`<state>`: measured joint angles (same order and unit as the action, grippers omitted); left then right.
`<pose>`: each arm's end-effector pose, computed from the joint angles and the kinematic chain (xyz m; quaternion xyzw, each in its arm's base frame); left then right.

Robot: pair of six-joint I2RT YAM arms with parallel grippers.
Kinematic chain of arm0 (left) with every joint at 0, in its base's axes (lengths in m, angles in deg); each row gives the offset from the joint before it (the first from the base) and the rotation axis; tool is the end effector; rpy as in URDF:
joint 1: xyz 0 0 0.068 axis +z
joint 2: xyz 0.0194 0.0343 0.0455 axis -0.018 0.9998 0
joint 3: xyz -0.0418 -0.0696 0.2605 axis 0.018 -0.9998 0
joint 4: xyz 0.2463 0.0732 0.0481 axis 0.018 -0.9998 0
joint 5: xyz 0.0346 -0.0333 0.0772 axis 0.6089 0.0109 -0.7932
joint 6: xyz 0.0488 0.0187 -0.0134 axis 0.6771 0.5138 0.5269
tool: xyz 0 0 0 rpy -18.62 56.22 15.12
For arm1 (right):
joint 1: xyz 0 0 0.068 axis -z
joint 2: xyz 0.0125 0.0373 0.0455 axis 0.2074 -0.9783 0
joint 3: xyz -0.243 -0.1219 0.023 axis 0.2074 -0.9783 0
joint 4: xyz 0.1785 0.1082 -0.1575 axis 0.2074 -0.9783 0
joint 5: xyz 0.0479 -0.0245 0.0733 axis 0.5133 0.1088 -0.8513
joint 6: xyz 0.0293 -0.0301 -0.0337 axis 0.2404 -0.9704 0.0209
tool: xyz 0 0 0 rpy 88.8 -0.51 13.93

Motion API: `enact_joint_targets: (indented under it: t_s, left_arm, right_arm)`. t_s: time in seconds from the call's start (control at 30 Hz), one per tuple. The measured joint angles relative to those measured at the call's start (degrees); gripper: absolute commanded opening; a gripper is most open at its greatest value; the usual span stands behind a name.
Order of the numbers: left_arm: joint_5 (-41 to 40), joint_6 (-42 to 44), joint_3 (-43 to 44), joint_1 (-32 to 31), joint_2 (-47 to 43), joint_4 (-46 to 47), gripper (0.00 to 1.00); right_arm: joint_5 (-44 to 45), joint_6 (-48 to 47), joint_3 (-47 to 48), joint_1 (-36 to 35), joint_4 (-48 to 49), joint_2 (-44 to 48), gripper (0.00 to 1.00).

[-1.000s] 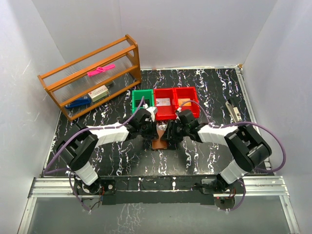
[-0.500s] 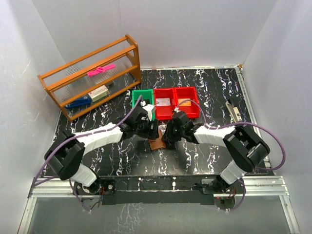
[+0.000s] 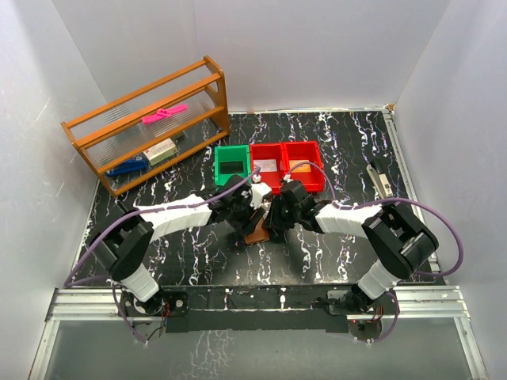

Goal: Take the credit cards out of the card holder

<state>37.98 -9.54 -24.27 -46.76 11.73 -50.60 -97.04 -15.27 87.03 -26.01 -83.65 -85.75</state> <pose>0.2274 -0.2404 0.1882 0.3813 0.8537 -0.1963 0.2954 0.2275 0.1848 0.1400 0.0188 0.9389 0.2768 0.2035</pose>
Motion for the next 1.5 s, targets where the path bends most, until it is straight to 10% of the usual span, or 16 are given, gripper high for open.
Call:
enact_joint_targets:
  t_s: [0.33, 0.63, 1.5]
  left_arm:
    - [1.1, 10.0, -2.2, -1.2, 0.7, 3.7, 0.35]
    - [-4.8, 15.2, -2.2, -4.5, 1.0, 5.0, 0.0]
    - [-5.5, -7.3, -20.0, -2.7, -14.8, 21.0, 0.19]
  right_arm:
    - [-1.1, 0.0, 0.0, 0.2, 0.5, -0.3, 0.21]
    - [-1.1, 0.0, 0.0, 0.2, 0.7, -0.4, 0.21]
    - [-0.2, -1.6, -0.4, 0.7, -6.3, 4.1, 0.39]
